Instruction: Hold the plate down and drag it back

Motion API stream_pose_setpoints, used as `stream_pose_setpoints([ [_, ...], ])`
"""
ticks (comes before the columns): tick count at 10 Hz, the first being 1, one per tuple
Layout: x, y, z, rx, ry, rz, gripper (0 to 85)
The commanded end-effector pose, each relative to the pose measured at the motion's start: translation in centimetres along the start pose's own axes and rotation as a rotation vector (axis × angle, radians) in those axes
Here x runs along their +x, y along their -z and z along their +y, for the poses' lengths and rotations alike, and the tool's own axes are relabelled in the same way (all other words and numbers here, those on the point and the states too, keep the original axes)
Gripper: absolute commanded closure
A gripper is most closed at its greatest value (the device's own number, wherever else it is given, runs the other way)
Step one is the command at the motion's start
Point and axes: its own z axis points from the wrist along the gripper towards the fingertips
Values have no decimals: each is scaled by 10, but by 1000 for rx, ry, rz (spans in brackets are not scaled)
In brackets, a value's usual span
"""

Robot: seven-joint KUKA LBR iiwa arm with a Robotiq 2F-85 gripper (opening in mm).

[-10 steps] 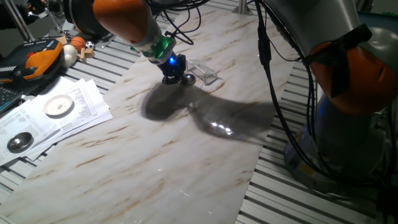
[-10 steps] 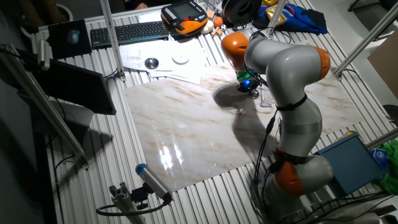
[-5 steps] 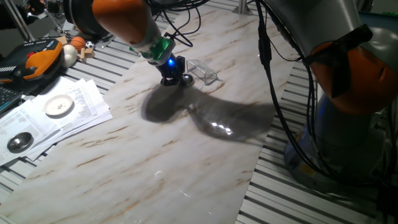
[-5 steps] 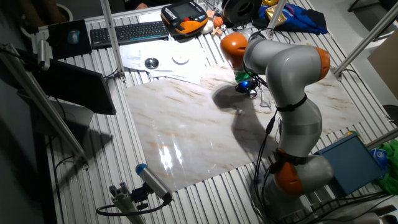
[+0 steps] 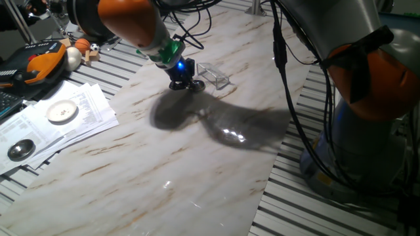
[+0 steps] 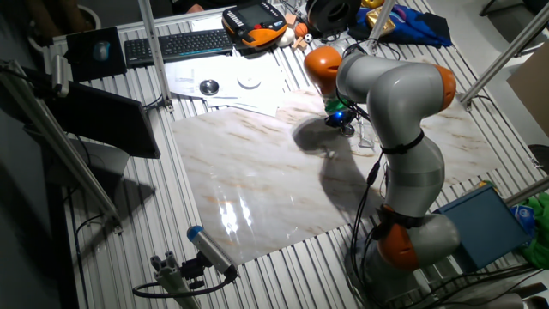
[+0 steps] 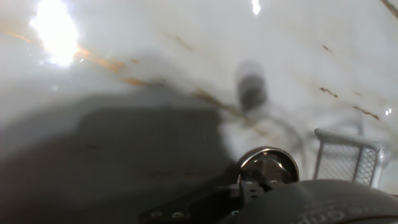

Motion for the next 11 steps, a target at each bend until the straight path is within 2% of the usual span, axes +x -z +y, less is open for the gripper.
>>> stream_pose_setpoints([
  [1,0,0,1,-10,-2,-6,850],
  [3,0,1,4,-48,-11,-5,850],
  [7,2,4,11,-81,-30,-5,850],
  [11,5,9,25,-117,-62,7,850],
])
